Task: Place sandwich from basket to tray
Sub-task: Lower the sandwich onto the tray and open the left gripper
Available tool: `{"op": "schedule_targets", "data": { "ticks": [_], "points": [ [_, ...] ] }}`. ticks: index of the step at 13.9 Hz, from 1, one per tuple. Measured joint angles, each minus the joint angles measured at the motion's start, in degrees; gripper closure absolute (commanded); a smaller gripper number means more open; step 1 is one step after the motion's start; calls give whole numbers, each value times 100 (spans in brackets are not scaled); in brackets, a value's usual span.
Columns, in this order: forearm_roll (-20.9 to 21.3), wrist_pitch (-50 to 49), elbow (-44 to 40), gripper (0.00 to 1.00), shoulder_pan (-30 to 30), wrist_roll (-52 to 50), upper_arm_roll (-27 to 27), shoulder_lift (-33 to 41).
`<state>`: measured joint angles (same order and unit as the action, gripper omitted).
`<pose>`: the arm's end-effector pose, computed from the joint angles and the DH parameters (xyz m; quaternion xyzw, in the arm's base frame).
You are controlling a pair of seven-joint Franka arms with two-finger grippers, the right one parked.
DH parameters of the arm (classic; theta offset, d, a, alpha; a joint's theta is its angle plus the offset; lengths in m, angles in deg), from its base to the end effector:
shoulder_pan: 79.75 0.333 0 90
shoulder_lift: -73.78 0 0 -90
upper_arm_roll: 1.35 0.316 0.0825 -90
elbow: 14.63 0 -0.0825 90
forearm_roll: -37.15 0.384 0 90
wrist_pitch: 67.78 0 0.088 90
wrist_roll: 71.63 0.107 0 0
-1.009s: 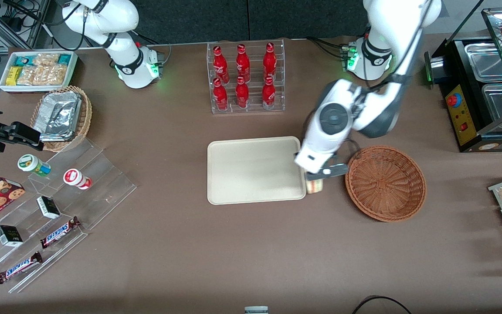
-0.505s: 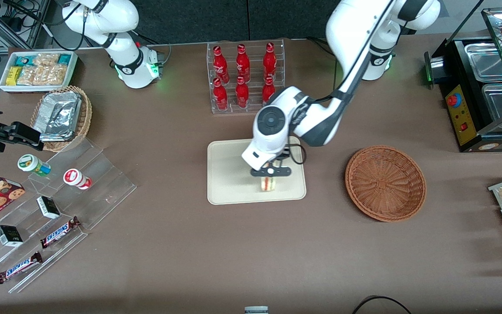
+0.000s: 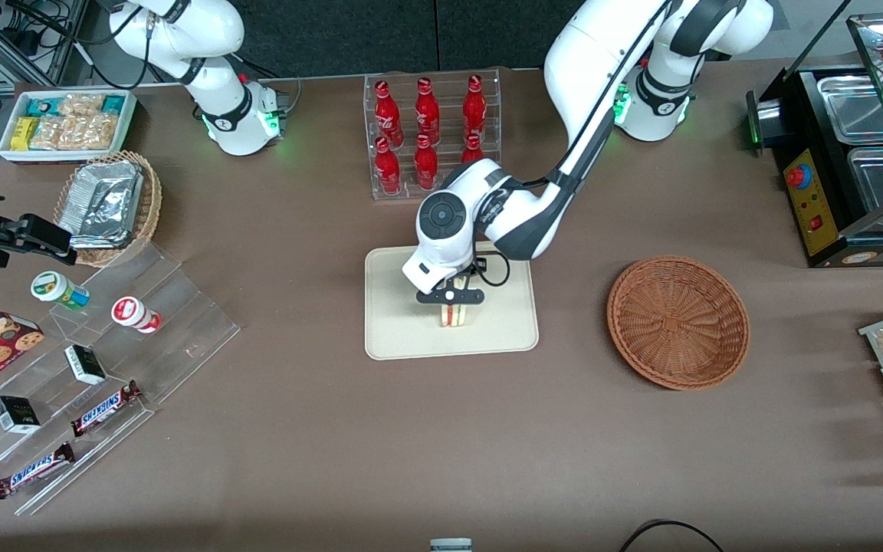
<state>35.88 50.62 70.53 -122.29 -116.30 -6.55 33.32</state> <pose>0.4788 -0.5135 0.2478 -0.9972 0.0119 0.0711 0.0172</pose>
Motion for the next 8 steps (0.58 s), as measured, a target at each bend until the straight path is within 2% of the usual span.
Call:
{"op": "schedule_targets", "data": {
  "ticks": [2, 3, 4, 8],
  "points": [
    [5, 1, -2, 100, -12, -36, 0, -55],
    [5, 2, -3, 69, -15, -44, 0, -81],
    [5, 4, -5, 1, -17, -75, 0, -96],
    [7, 4, -26, 0, -21, -181, 2, -99]
  ]
}}
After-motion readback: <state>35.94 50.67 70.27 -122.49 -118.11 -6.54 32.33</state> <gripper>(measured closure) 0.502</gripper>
